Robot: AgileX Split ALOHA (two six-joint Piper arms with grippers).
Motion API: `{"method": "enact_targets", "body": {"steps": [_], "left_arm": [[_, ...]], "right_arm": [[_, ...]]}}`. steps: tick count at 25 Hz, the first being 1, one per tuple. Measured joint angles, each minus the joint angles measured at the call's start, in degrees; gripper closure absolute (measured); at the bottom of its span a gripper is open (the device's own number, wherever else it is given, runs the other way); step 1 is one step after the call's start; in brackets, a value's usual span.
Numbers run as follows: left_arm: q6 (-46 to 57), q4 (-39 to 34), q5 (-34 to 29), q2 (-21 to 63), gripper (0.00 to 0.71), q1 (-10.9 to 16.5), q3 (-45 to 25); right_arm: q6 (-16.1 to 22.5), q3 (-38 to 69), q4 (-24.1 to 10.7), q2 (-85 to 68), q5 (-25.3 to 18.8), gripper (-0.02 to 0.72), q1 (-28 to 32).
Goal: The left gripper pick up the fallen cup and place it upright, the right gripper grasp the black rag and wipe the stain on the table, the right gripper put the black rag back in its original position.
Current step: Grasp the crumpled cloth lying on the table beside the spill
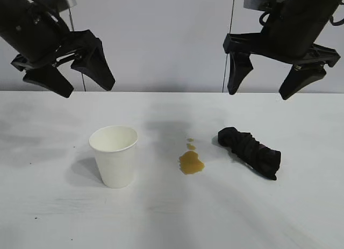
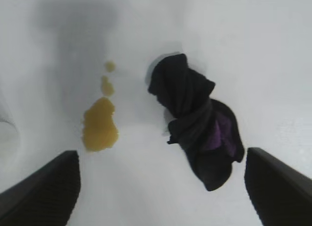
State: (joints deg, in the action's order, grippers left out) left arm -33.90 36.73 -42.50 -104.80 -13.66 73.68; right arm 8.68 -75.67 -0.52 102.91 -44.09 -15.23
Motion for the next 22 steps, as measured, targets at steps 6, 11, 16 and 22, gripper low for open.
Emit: {"method": "enact_targets", "body": {"steps": [6, 11, 16, 22], "left_arm": [[0.13, 0.00, -0.72, 0.00, 0.017, 0.00, 0.06], [0.19, 0.00, -0.74, 0.00, 0.017, 0.00, 0.06], [0.19, 0.00, -0.74, 0.00, 0.017, 0.00, 0.06], [0.19, 0.00, -0.74, 0.00, 0.017, 0.00, 0.06]], "right_arm": [[0.51, 0.00, -1.42, 7.39, 4.27, 0.089, 0.00], [0.51, 0.00, -1.42, 12.28, 5.35, 0.168, 0.00], [0.57, 0.00, -1.25, 15.84, 6.91, 0.292, 0.00], [0.69, -0.28, 0.52, 17.28, 7.76, 0.587, 0.00]]}}
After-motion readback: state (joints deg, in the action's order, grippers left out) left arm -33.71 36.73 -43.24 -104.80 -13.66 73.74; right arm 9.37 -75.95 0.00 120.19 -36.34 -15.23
